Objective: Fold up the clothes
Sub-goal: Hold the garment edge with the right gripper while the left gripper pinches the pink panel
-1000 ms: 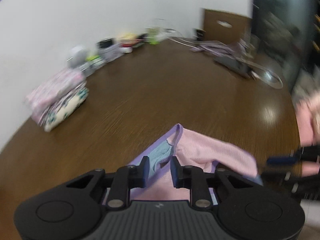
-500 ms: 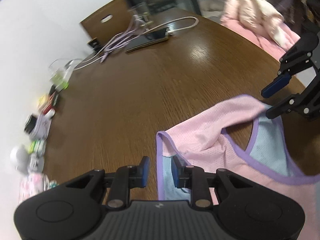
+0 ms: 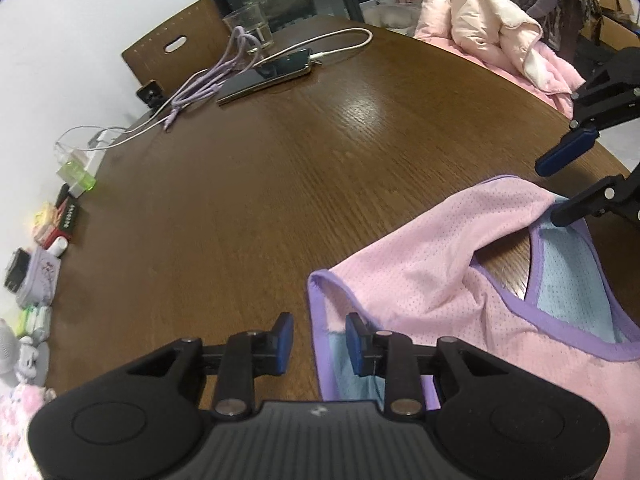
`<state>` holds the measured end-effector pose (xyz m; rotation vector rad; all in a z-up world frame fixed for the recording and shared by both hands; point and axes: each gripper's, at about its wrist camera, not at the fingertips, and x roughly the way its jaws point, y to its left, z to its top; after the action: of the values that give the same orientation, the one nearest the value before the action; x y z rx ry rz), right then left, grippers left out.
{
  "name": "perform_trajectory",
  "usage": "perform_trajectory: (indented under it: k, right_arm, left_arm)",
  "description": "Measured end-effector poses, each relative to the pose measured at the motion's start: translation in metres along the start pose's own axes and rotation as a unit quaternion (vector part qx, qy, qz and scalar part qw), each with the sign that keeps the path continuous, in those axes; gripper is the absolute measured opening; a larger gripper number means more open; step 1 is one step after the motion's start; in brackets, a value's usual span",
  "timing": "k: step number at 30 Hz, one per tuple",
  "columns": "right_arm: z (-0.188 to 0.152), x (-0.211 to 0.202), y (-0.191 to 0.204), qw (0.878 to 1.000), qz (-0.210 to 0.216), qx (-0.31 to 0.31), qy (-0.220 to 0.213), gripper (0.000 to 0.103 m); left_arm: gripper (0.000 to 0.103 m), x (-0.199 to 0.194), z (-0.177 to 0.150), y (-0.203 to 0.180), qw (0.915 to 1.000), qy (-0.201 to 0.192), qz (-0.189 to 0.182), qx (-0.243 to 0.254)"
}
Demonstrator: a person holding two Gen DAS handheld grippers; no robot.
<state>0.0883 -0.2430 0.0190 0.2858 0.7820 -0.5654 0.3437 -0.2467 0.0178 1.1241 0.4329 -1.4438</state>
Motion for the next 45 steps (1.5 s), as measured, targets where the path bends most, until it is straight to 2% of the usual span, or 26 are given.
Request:
perform_trajectory:
  k: [16,20,22,24,25,28,32,35,40,45]
  right_arm:
    - [0.003,0.01,-0.002,1.0,0.008,-0.01,0.016,0.034]
    - [0.003,0.011,-0.002,1.0,0.008,-0.009,0.014,0.034]
    - [0.004,0.011,-0.002,1.0,0.008,-0.008,0.012,0.034]
    - [0.004,0.012,-0.004,1.0,0.009,-0.004,0.011,0.034]
    - [0.005,0.013,-0.004,1.0,0.01,-0.002,0.01,0.034]
    - [0.007,0.015,-0.003,1.0,0.011,0.001,0.009,0.034]
    - [0.01,0.018,-0.001,1.0,0.011,0.007,0.011,0.032]
    - [0.011,0.018,0.0,1.0,0.008,0.011,0.013,0.031]
    - [0.014,0.02,0.0,1.0,0.003,0.013,0.016,0.026]
    - [0.018,0.023,0.0,1.0,0.003,0.009,0.019,0.02]
  left_arm:
    - [0.024,0.019,0.01,0.013,0.9997,-0.007,-0.012,-0.021]
    - [0.026,0.017,0.001,0.009,0.999,-0.026,0.005,-0.035]
    - [0.026,0.016,-0.004,0.003,0.9955,-0.029,0.052,-0.074]
    - [0.026,0.013,-0.012,-0.002,0.9886,-0.035,0.078,-0.124]
    - [0.026,0.011,-0.014,-0.007,0.9867,-0.036,0.09,-0.13]
    - [0.026,0.005,-0.019,-0.02,0.9804,-0.032,0.131,-0.143]
    - [0.026,0.002,-0.021,-0.036,0.9774,-0.037,0.17,-0.12]
    - [0.026,0.002,-0.023,-0.036,0.9751,-0.042,0.173,-0.132]
    - [0.025,0.003,-0.026,-0.047,0.9731,-0.052,0.191,-0.119]
    - [0.015,0.004,-0.026,-0.048,0.9753,-0.057,0.181,-0.114]
